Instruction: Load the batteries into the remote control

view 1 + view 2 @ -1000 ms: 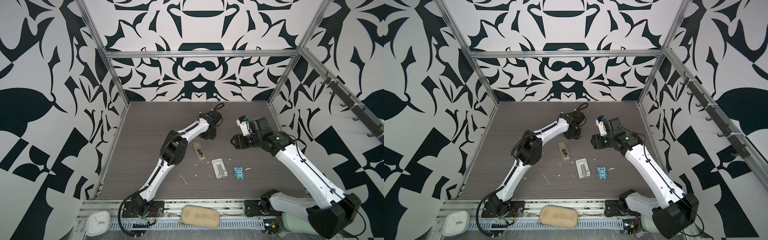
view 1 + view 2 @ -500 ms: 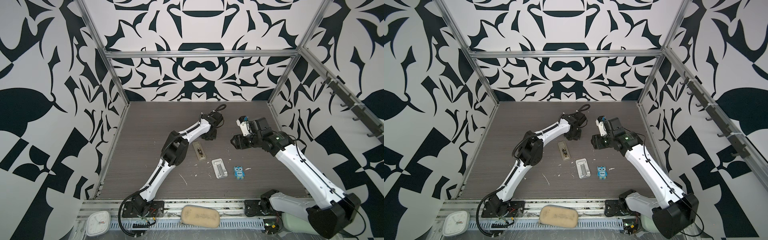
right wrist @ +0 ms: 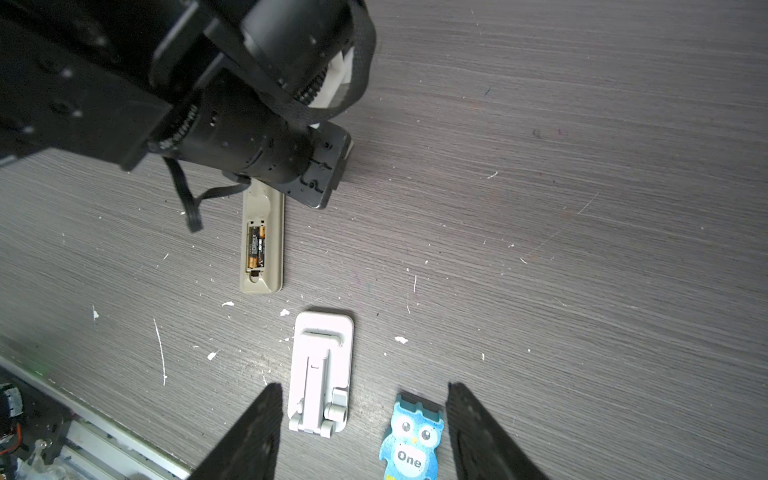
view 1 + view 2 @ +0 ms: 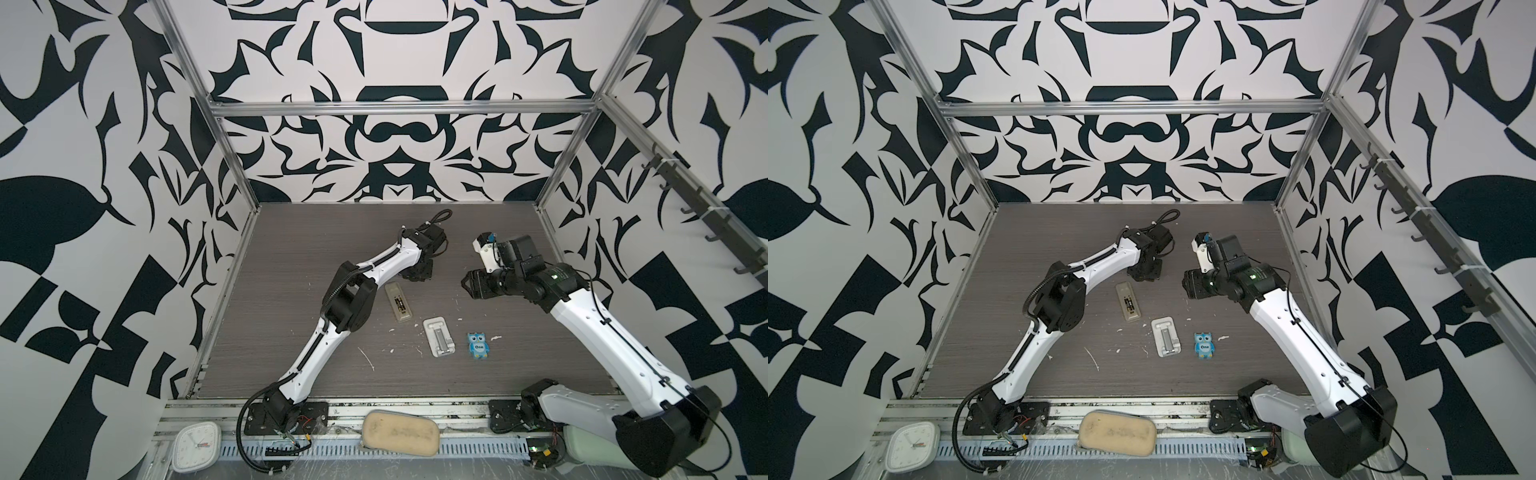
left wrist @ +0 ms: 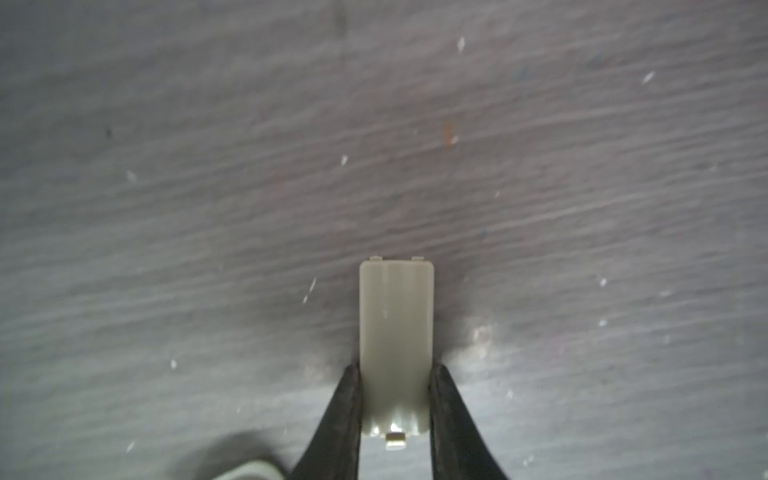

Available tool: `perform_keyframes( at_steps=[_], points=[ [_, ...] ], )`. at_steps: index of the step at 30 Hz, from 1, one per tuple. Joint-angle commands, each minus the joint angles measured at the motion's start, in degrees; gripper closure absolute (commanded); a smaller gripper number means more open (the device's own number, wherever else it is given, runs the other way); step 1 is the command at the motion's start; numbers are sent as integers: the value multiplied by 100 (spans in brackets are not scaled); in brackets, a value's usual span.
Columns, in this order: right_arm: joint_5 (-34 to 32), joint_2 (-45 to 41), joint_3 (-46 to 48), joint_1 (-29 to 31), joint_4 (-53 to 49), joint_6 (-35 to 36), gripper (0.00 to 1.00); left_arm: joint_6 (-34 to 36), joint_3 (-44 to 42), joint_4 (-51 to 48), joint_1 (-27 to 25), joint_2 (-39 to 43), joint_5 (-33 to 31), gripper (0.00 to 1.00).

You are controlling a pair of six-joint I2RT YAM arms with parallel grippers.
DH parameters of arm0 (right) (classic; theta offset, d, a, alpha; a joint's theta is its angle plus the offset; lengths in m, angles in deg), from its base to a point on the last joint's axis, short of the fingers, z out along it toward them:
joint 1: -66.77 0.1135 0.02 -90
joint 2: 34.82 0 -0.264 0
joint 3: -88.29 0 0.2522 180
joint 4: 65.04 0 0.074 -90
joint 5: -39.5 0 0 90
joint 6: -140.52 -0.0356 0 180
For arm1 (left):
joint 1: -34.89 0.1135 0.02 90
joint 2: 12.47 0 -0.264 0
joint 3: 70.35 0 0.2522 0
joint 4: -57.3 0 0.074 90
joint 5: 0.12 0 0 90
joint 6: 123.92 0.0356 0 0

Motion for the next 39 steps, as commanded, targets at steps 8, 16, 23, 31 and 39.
perform_keyframes(
  at_steps=[8,16,23,31,39],
  points=[
    [-154,286,-75,22,133,245,35,-359,-1594,-69,254,2103,54,81],
    [59,1425,-160,315,612,553,34,-842,-3656,20,305,4196,43,82],
    [91,2687,-569,834,776,718,34,-1190,-4653,288,316,5405,139,82],
    [98,3388,-696,1006,891,700,37,-1672,-5598,522,317,6354,204,82],
    [136,3957,-963,1338,870,665,39,-1754,-5829,424,316,6745,71,81]
  ],
)
